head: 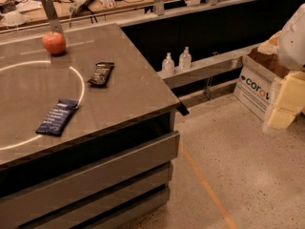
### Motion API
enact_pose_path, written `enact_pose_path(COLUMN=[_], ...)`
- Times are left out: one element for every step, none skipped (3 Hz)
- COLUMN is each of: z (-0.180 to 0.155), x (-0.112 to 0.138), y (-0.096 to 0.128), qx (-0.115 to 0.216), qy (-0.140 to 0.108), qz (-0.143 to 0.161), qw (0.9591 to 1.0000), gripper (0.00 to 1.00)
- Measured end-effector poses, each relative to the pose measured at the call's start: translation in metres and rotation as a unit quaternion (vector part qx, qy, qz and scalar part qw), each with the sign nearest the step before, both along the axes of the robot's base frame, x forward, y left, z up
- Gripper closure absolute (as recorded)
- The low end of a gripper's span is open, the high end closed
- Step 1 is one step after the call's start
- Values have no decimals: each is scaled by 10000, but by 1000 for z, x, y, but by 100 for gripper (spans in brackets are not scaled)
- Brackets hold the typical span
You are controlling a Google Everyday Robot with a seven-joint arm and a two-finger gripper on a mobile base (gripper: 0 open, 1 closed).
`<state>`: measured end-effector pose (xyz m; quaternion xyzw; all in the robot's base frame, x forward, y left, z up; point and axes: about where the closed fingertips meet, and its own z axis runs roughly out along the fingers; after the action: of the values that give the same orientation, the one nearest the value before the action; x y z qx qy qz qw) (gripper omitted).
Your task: Pick rxbar chocolate
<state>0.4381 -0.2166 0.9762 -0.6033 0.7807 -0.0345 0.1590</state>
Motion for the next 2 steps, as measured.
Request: enact_pose_path(z=[0,1], x=[0,20], y=[0,6], qx=[0,-146], qy=[-1,-9], qz=[0,428], qw=[10000,9990], gripper=[0,0])
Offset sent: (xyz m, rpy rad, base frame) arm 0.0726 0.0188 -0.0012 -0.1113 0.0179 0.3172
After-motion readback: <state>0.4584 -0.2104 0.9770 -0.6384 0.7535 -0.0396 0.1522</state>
